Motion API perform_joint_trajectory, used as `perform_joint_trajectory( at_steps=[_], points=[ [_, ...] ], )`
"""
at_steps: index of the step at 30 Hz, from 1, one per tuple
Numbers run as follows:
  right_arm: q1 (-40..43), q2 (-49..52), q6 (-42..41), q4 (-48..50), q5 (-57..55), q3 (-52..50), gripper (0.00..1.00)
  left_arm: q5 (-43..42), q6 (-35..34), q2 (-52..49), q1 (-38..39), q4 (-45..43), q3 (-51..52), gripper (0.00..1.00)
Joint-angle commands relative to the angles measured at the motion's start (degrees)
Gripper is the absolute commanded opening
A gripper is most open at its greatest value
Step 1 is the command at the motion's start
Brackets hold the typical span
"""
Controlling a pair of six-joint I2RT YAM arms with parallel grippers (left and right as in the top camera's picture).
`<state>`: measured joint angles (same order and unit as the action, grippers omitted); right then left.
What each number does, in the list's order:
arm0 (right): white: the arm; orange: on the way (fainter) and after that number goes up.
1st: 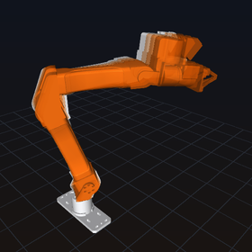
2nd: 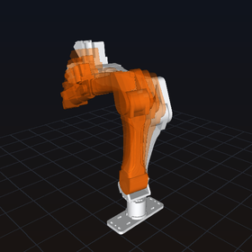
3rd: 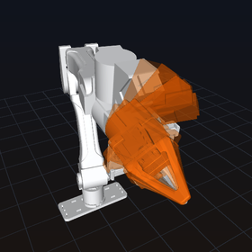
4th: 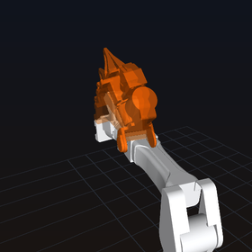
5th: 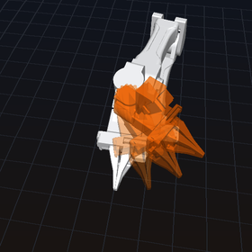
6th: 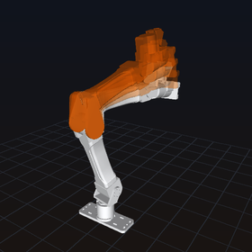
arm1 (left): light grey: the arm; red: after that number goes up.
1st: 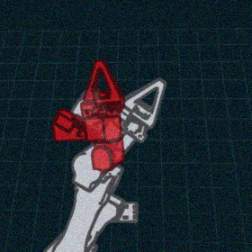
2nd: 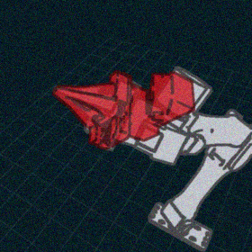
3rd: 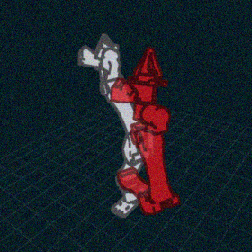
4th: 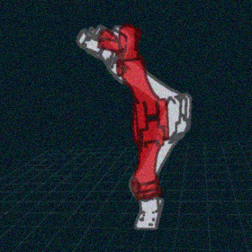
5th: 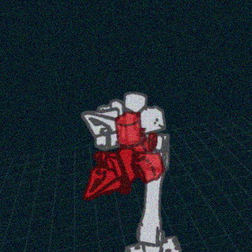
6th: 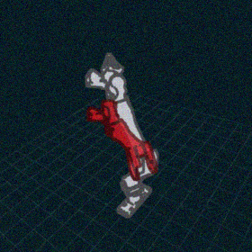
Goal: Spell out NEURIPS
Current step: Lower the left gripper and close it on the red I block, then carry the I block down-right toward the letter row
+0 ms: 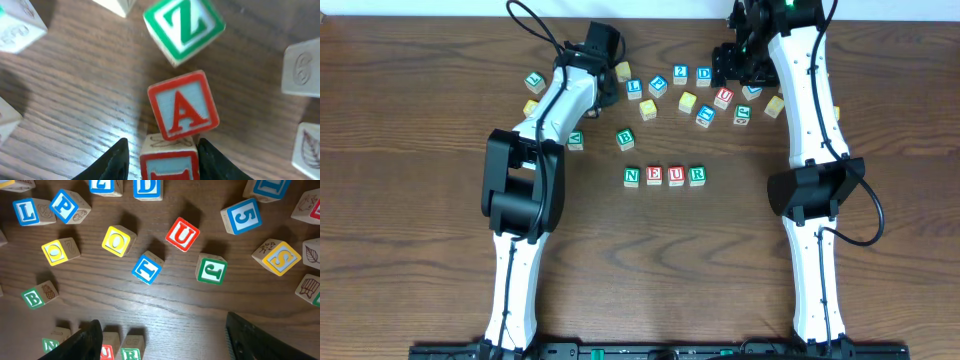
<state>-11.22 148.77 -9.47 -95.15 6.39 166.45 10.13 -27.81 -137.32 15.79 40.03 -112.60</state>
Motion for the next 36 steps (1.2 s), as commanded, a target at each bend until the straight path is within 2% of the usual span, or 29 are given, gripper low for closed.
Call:
perform_joint_trajectory(
  at_steps=[1, 3, 9, 12, 22, 31, 36],
  points=[
    [-0.11, -0.13, 1.01, -0.02, -0.5, 0.24, 0.73, -0.7, -1.03, 0.26, 0.15, 0.02, 0.79, 0.42],
    [-0.11, -0.13, 1.01, -0.04, -0.5, 0.24, 0.73, -0.68, -1.01, 0.26, 0.13, -0.07, 0.79, 0.41],
    [-0.11, -0.13, 1.03, -0.04, -0.52, 0.24, 0.73, -0.63, -0.98, 0.26, 0.13, -0.44, 0.79, 0.26],
    [-0.11, -0.13, 1.01, -0.04, -0.52, 0.24, 0.73, -0.63, -0.28, 0.26, 0.13, -0.44, 0.76, 0.23],
    [0.85, -0.15, 0.98, 0.44, -2.49, 0.28, 0.72, -0.66, 5.35, 5.9, 0.42, 1.62, -0.59, 0.22],
    [8.26, -3.23, 0.72, 2.32, 0.09, 1.36, 0.76, -0.79, 6.78, 17.62, 5.7, 9.57, -0.59, 0.22],
    [14.6, -6.03, 0.66, 2.78, 1.73, 1.36, 0.79, -8.63, 6.75, 19.63, 10.84, 13.94, -0.57, 0.22]
  ],
)
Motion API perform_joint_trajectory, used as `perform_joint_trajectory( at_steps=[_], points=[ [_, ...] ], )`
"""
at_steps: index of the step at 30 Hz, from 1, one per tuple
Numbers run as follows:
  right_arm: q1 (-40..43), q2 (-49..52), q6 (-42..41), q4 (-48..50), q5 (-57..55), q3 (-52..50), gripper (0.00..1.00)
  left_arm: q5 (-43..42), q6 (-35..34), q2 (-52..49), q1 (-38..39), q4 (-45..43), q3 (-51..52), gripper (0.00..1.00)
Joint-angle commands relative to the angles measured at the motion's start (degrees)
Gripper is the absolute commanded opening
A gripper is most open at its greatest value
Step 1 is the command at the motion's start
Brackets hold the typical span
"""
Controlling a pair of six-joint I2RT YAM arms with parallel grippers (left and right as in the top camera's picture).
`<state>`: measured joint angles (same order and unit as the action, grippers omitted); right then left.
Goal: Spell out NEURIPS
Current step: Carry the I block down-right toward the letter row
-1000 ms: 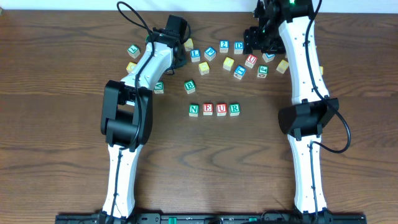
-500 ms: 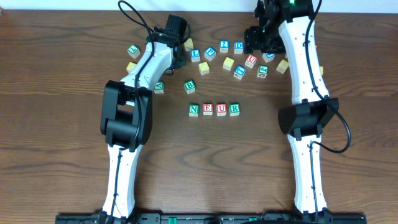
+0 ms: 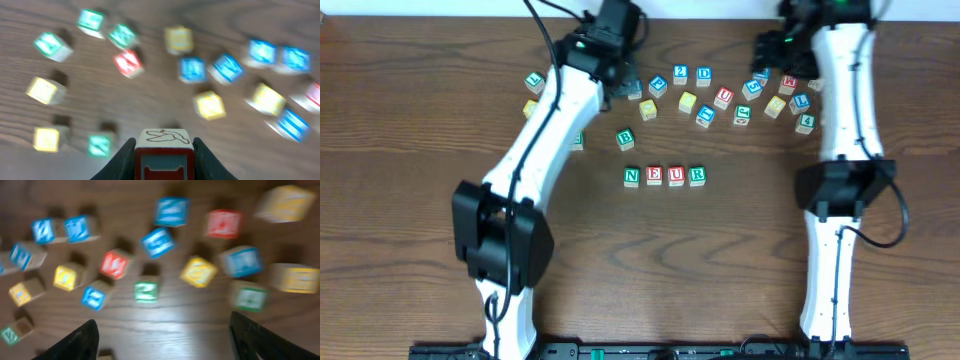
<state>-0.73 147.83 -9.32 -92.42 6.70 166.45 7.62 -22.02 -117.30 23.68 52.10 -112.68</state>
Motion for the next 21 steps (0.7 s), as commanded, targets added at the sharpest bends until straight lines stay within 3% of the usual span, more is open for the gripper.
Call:
perform_joint_trajectory(
  at_steps=[1, 5, 21],
  points=[
    [5.4, -5.4, 0.35, 0.02, 1.42, 1.36, 0.79, -8.68, 0.92, -0.39, 4.13, 2.54, -0.46, 0.22],
    [10.51, -5.84, 0.13, -0.66, 1.57, 1.36, 0.8, -14.12, 0.31, -0.7, 9.35, 3.82, -0.11, 0.22],
    [17.73, -5.84, 0.2, -2.54, 3.98, 1.33, 0.8, -11.04, 0.33, -7.72, 24.61, -1.05, 1.25, 0.22]
  ],
)
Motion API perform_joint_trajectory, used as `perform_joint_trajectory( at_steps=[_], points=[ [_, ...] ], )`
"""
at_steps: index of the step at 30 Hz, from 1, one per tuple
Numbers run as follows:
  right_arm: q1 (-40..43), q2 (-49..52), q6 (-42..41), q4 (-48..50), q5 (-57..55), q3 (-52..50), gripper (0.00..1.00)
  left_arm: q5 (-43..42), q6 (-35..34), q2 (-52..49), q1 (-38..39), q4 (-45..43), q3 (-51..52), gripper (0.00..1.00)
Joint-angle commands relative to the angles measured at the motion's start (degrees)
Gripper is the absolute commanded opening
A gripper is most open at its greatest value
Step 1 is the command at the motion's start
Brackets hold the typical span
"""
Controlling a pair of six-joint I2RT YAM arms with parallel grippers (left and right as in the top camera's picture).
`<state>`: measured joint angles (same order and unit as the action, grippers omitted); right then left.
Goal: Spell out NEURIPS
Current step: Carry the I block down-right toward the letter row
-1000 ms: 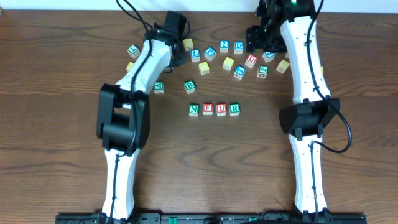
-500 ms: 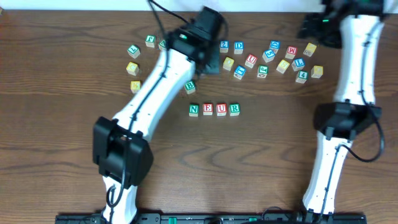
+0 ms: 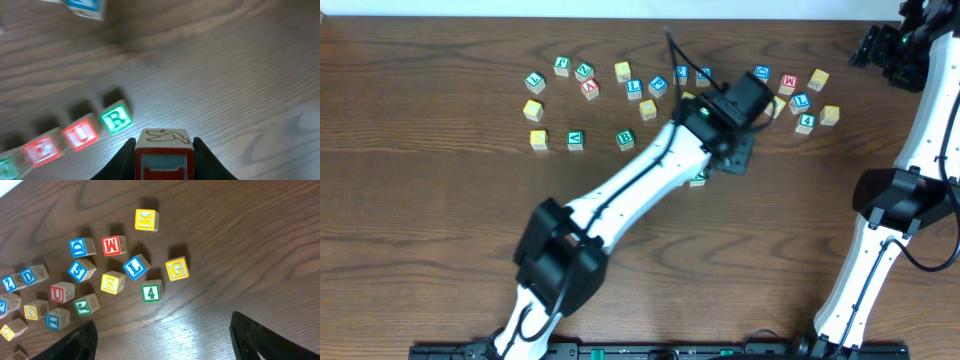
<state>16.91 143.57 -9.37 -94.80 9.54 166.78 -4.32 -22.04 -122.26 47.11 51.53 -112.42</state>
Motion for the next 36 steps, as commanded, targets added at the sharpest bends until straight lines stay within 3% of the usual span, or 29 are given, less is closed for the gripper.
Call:
perform_joint_trajectory(
  at_steps=[1, 36],
  points=[
    [0.09, -1.57, 0.24, -0.15, 1.14, 1.01, 0.8, 0.92, 0.35, -3.3, 1.6, -0.72, 0.98, 0.22],
    [-0.09, -1.55, 0.26, -0.59, 1.11, 1.01, 0.8, 8.46, 0.35, -11.63, 3.43, -7.32, 2.21, 0.23]
  ],
)
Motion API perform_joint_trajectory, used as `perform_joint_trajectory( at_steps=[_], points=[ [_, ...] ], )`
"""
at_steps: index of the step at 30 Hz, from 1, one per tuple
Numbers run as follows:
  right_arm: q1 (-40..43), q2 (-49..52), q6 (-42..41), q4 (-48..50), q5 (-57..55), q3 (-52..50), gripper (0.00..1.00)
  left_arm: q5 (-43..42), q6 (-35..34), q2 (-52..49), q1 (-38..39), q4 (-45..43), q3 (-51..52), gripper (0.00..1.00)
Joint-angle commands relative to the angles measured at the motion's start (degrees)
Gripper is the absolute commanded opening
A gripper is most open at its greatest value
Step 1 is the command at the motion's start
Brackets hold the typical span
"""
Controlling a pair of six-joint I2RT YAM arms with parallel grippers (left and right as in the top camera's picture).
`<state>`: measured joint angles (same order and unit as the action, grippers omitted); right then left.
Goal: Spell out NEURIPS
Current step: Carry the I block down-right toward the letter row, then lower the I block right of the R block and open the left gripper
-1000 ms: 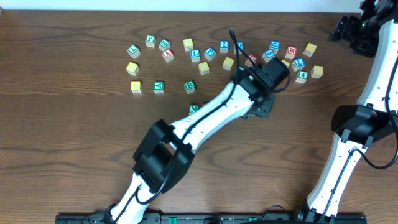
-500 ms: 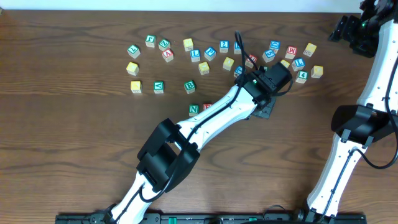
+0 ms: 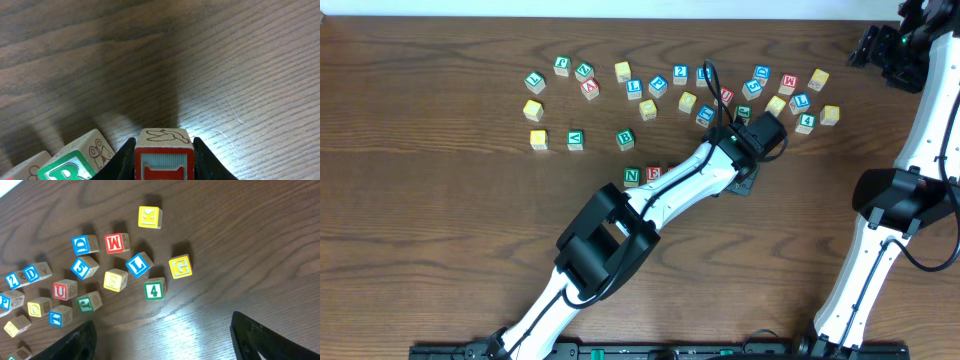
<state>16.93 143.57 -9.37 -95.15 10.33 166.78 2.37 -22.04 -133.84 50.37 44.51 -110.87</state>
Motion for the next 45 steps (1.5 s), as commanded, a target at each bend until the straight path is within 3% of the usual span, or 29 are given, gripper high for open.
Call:
perform_joint_trajectory(
  at_steps=[1, 8, 11, 18, 25, 28, 31, 37, 38, 45],
  points=[
    [-0.11, -1.55, 0.26, -0.24, 0.33, 1.01, 0.8, 1.77, 0.37, -0.04, 0.17, -0.48, 0.68, 0.23],
    [-0.09, -1.55, 0.26, -0.48, 0.31, 1.01, 0.8, 2.1, 0.72, -0.7, 0.17, -1.42, 0.72, 0.23],
    [-0.09, -1.55, 0.28, -0.48, 0.26, 1.01, 0.8, 3.21, 4.04, -0.81, 0.17, -1.38, 0.79, 0.23],
    [-0.09, -1.55, 0.28, -0.48, 0.13, 1.01, 0.8, 3.26, 20.65, -0.81, 0.17, -1.22, 0.79, 0.23],
    [-0.09, -1.55, 0.28, -0.66, 0.13, 1.01, 0.8, 3.26, 42.56, -0.81, 0.17, 1.29, 0.79, 0.22],
    [-0.11, -1.55, 0.28, -0.68, 0.13, 1.01, 0.8, 3.26, 48.98, -0.81, 0.17, 1.95, 0.79, 0.14],
    [-0.11, -1.55, 0.28, -0.9, 0.13, 1.01, 0.8, 3.23, 53.68, -0.81, 0.17, 1.86, 0.79, 0.14],
    [-0.09, -1.55, 0.28, -1.05, 0.09, 1.01, 0.8, 3.23, 56.98, -0.81, 0.17, 1.64, 0.79, 0.17],
    [-0.09, -1.55, 0.28, -1.05, 0.07, 1.01, 0.8, 3.23, 56.98, -0.81, 0.17, 1.64, 0.79, 0.22],
    [-0.11, -1.55, 0.26, -1.14, -0.55, 1.01, 0.8, 1.2, 56.96, -0.92, 0.11, -0.11, 0.83, 0.22]
  ],
)
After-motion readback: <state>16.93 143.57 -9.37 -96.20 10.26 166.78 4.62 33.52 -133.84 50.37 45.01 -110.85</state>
